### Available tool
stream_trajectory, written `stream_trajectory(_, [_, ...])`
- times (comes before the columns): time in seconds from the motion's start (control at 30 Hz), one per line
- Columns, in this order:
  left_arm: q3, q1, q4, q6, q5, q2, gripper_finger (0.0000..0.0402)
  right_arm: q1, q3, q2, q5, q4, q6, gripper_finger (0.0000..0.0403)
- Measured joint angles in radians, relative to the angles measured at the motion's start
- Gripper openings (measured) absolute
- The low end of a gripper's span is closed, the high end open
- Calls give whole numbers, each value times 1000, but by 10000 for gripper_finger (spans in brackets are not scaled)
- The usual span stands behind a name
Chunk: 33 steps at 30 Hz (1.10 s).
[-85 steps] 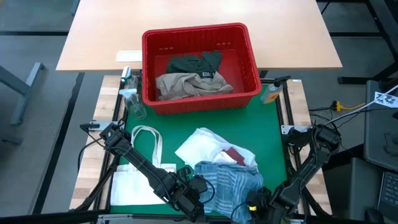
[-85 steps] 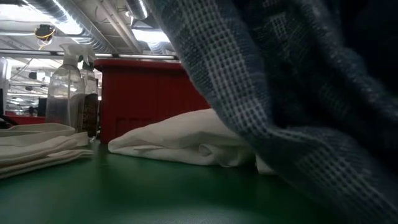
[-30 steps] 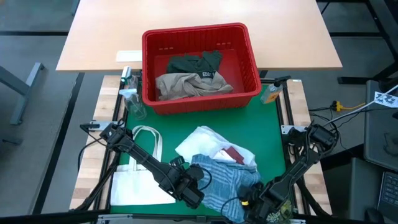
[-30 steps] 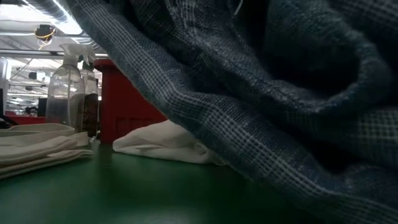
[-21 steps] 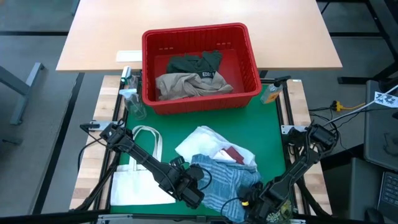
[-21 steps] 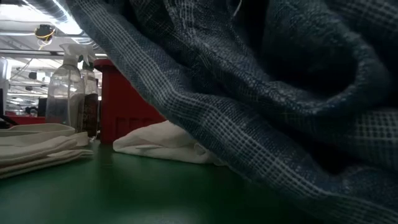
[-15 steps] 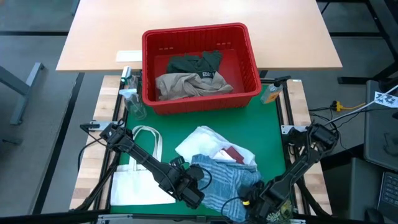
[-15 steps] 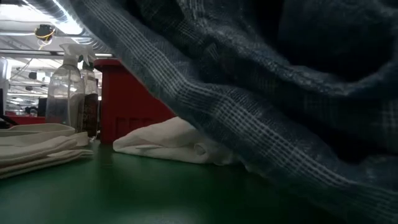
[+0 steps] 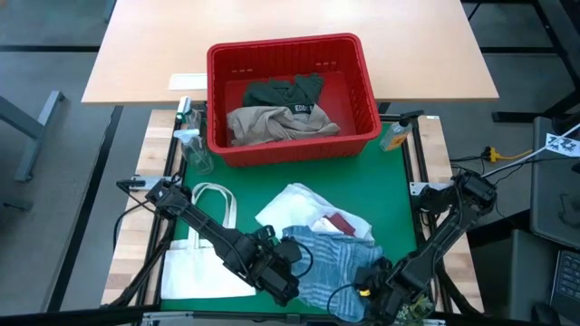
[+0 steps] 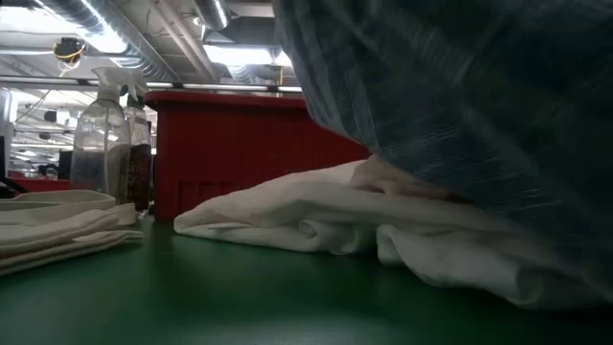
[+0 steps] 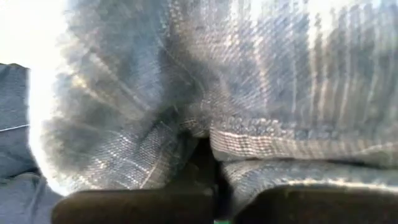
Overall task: Fold Laundry from Bin
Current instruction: Stack the blue checkered polo shirt on top of the folded white underwear
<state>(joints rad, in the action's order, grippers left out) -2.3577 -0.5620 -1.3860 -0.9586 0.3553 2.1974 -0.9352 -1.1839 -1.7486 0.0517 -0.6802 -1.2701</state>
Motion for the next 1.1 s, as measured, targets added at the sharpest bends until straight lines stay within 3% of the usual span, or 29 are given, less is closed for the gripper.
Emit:
stream_trajectory(0.73, [2,118,62,164,69,-75,0,0,-212,127,281,-408,22,3])
stream_trajectory(0.97, [2,196,182,379,27,-77,0,0,-287,137,367,-538,17,2])
stream_trajectory(1.1, [2,229,156,475,27,-80,0,0,-291,135,376,-571,14,2])
